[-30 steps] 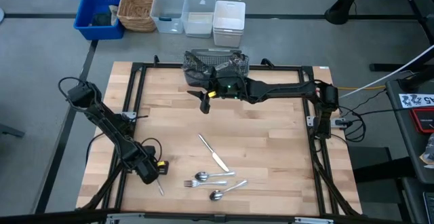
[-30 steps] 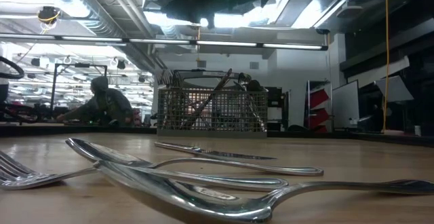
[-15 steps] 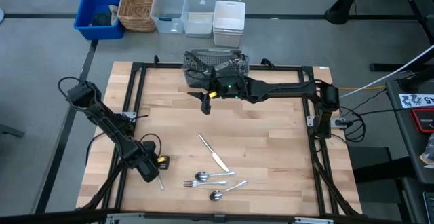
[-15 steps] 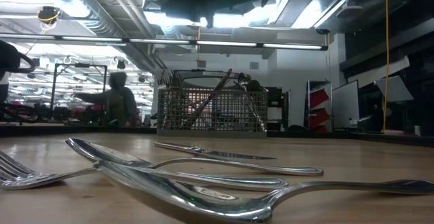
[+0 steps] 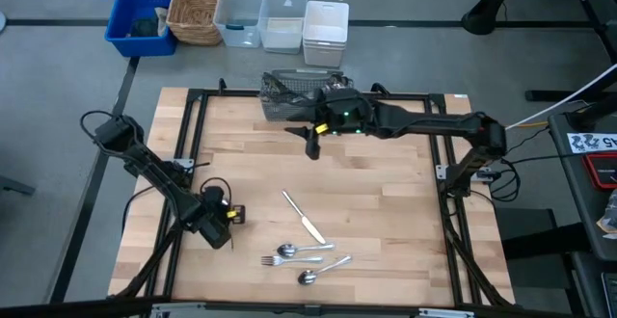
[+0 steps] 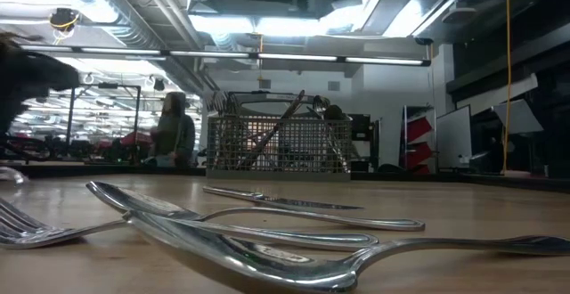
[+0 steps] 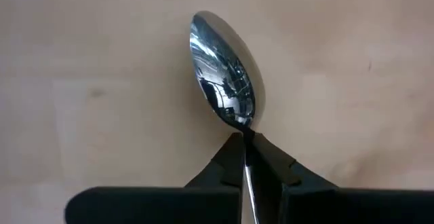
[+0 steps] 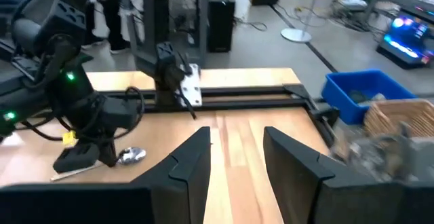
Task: Sort silverware
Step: Put the silver spoon into the dishwasher utensil holder
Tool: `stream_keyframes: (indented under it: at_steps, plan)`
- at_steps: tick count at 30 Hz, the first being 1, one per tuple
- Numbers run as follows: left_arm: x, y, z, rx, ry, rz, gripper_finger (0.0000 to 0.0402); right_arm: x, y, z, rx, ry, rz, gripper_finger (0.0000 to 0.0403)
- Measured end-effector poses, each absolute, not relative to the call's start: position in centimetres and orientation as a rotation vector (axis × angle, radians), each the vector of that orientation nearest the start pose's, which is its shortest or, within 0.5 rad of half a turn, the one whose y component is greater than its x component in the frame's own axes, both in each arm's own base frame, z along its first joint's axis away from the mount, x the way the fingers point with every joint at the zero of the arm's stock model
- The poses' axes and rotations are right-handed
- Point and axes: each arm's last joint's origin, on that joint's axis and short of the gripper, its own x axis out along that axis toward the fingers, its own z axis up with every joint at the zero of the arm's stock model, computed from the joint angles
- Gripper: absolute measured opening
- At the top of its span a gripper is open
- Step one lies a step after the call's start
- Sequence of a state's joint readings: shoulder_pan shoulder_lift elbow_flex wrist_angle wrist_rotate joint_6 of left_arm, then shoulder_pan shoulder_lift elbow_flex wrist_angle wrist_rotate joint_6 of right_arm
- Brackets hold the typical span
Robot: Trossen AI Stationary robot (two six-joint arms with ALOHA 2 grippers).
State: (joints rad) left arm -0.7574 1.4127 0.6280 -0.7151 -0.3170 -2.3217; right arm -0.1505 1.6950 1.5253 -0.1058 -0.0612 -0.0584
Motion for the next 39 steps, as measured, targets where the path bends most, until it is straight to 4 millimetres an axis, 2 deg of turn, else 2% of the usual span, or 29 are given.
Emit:
stream_keyframes:
  at_steps: [12, 18, 24, 29, 34, 39]
  plan:
    - [17.1, -10.5, 15.4, -1.150, 0.680, 1.037, 0.0001, 33.2, -5.7, 39.6, -0.070, 0.388, -0.352, 0.0138]
    - [18.8, -8.3, 17.1, -1.134, 0.461, 0.984, 0.0001, 30.8, -5.7, 40.1, -0.105, 0.488, -0.484, 0.0138]
    - [22.0, -4.7, 19.4, -1.055, 0.227, 0.901, 0.0000, 29.1, -5.8, 39.1, -0.160, 0.670, -0.584, 0.0138]
    - [25.0, -0.5, 22.6, -0.891, 0.002, 0.781, 0.0000, 28.1, -5.6, 38.0, -0.187, 0.830, -0.572, 0.0138]
    - [25.7, 3.8, 25.6, -0.721, -0.207, 0.730, 0.0000, 27.0, -5.5, 37.1, -0.210, 0.976, -0.566, 0.0138]
    - [26.0, 7.2, 26.0, -0.589, -0.273, 0.756, 0.0000, 26.6, -6.2, 37.0, -0.205, 1.011, -0.594, 0.0138]
